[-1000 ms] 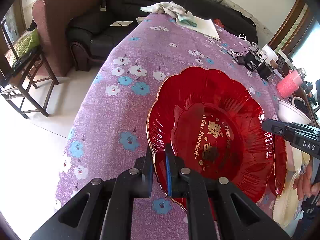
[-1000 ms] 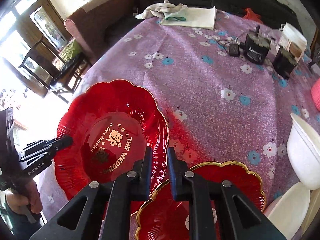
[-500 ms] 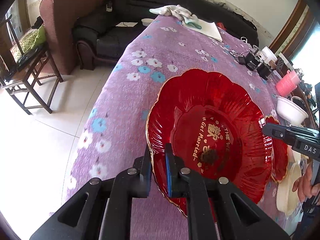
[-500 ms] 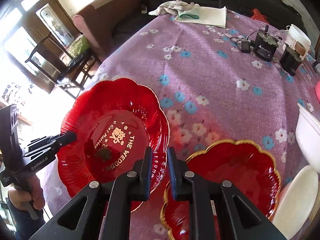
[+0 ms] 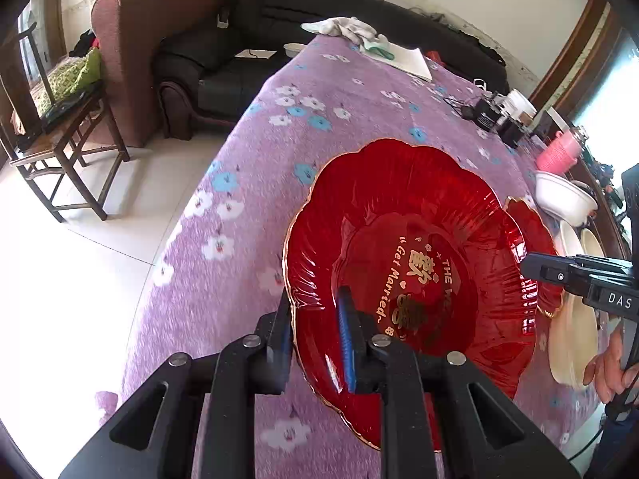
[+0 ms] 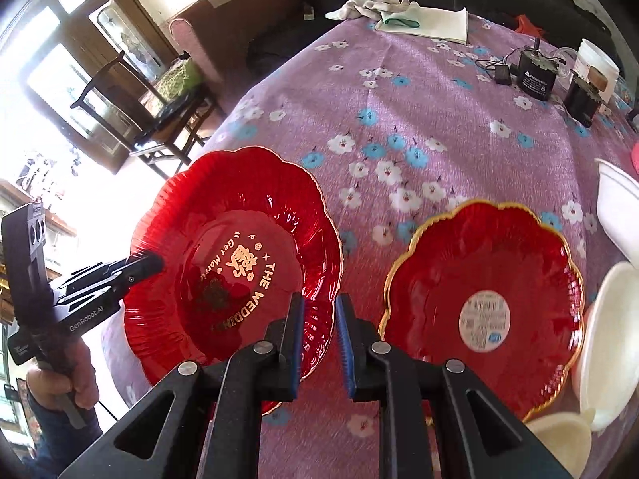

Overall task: Organize plates and bowls
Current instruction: 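Slide the large red plate across the cloth and open the left gripper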

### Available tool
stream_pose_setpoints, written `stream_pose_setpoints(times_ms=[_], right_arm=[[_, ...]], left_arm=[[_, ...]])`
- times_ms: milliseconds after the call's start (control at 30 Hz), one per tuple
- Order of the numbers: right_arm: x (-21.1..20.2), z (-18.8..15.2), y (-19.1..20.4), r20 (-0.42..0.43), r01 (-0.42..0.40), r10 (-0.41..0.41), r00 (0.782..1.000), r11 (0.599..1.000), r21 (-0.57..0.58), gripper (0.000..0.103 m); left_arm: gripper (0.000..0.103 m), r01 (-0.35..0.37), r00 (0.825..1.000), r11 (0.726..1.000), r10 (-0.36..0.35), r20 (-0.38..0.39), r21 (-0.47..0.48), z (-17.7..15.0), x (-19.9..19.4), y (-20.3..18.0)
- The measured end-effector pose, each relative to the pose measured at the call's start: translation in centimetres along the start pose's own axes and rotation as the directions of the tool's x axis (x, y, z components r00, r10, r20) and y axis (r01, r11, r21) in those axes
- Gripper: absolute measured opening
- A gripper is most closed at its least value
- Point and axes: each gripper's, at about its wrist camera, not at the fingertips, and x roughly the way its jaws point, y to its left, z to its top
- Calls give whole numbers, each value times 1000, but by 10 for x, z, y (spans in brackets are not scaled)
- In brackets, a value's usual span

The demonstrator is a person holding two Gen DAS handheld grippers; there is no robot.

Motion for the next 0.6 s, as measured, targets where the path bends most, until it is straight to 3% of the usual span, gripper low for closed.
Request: stream_pose_setpoints(times_ms=[400, 500, 600], right_arm=[[-5, -39, 7, -33, -58, 57, 998, 998, -12, 19], [-6, -45, 6, -33, -75, 75, 997, 997, -3, 20], [-10, -51, -2, -31, -100, 101, 994, 995, 27, 20]], left_arm=[[22, 12, 1000, 1000, -12, 9, -27, -35, -13, 4], [30, 24, 999, 999, -23, 34, -33, -38, -19, 6], [45, 4, 997, 1000, -2, 80, -27, -40, -31, 5]])
